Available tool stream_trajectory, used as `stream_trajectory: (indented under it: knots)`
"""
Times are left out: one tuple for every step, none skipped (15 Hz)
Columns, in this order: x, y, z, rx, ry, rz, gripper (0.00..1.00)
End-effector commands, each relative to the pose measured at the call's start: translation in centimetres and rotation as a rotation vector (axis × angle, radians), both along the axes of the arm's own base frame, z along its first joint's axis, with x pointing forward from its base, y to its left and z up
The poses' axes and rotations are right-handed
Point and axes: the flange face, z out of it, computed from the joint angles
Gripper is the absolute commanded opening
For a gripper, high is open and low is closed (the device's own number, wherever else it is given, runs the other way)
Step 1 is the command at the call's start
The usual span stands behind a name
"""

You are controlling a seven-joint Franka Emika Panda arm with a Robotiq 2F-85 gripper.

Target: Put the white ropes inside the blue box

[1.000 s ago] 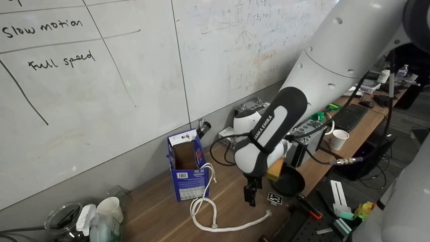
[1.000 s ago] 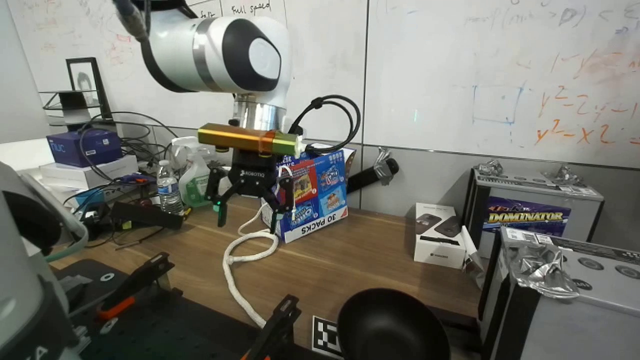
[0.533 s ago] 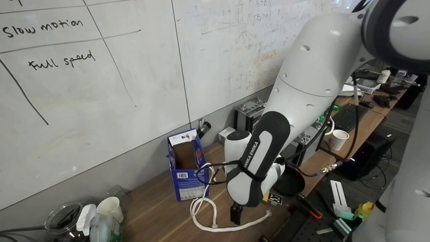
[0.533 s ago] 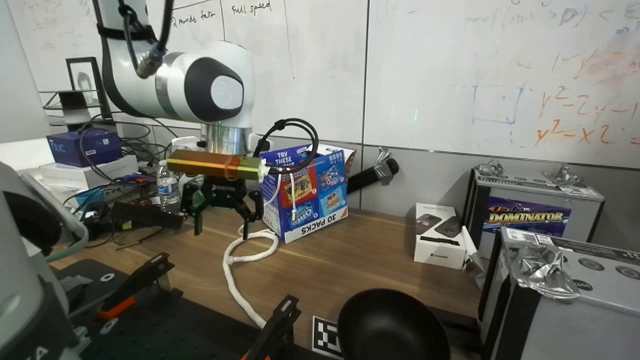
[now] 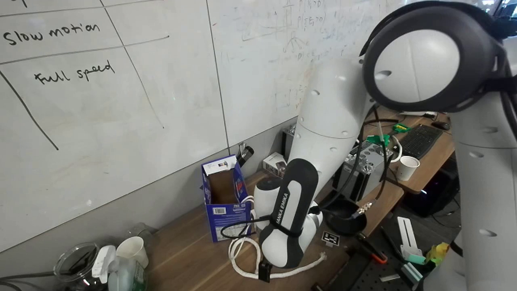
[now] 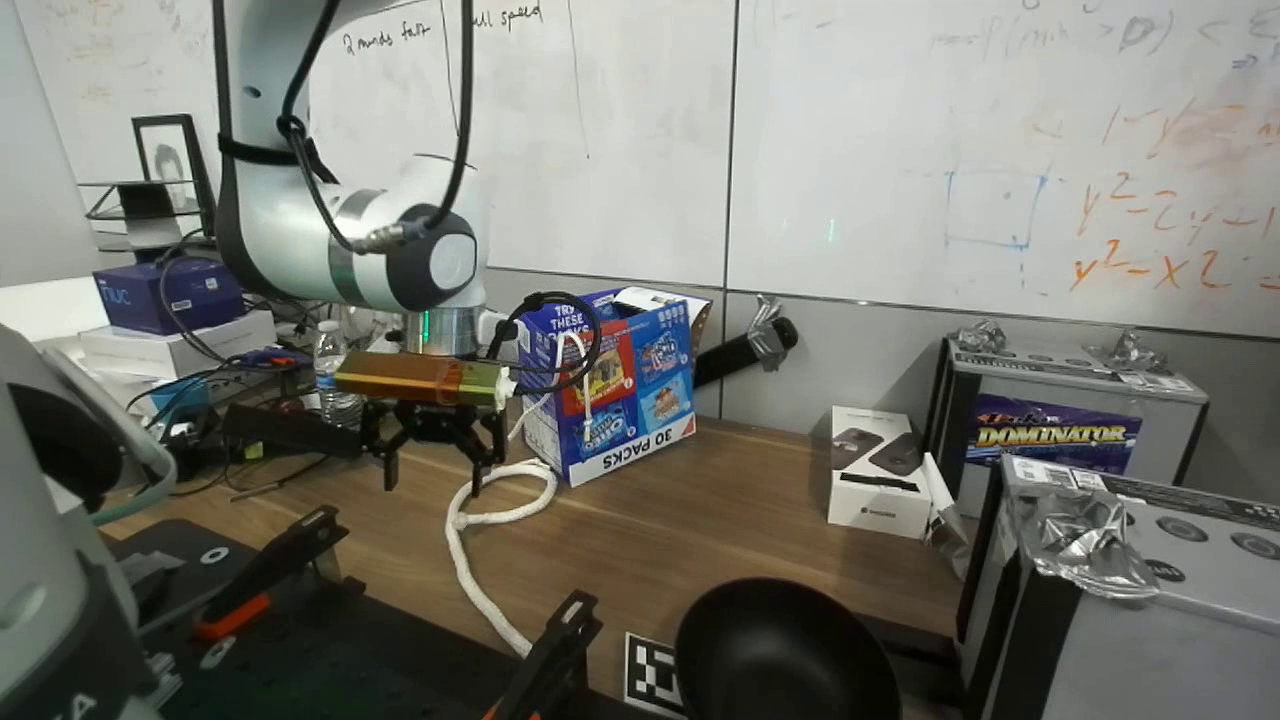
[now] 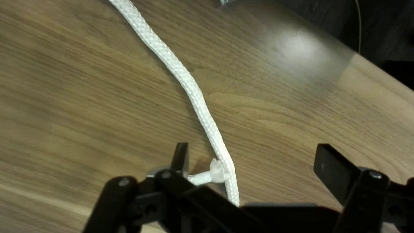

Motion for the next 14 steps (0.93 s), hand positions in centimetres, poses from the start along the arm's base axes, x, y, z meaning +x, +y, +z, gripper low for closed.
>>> stream_trajectory:
  knots:
    - [2.0,1.1,-2.7,0.006,-0.032,-0.008,1.0]
    - [2.5,1.3,-3.3,0.007,-0.031,-0.009,1.0]
    - [2.9,1.4,-3.8,0.008,-0.033,-0.013,1.0]
    - [3.2,1.4,-4.5,0.007,-0.033,-0.019,1.0]
    - [3.5,1.5,-5.0,0.009,-0.03,-0.025,1.0]
    - [3.8,1.5,-5.6,0.01,-0.03,-0.03,1.0]
    - [4.0,1.4,-6.1,0.012,-0.03,-0.034,1.0]
    - [4.2,1.4,-6.6,0.012,-0.029,-0.038,1.0]
    - [4.3,1.2,-7.1,0.009,-0.032,-0.039,1.0]
    - [4.4,1.2,-7.4,0.01,-0.032,-0.042,1.0]
    - [4.4,1.0,-7.9,0.008,-0.031,-0.044,1.0]
    - [4.4,1.0,-8.2,0.009,-0.03,-0.046,1.0]
    - [4.5,1.0,-8.5,0.01,-0.028,-0.049,1.0]
    - [4.4,1.0,-8.8,0.01,-0.028,-0.05,1.0]
